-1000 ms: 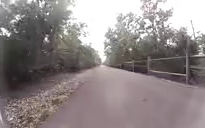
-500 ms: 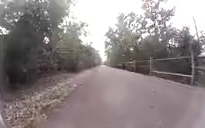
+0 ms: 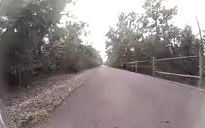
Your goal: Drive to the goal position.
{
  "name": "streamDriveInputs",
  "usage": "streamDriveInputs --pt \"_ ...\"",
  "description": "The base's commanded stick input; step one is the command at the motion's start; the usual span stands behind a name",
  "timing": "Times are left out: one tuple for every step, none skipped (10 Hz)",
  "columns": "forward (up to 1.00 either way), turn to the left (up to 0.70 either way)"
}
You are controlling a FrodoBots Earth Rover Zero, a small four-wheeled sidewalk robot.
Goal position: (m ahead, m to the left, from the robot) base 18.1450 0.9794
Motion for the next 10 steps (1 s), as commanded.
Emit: streamDriveInputs --pt "0.70 0.00" --pt "0.70 0.00" --pt "0.70 0.00" --pt "0.70 0.00" --pt "0.70 0.00" --pt "0.70 0.00" --pt "0.70 0.00" --pt "0.70 0.00" --pt "0.70 0.00" --pt "0.70 0.00"
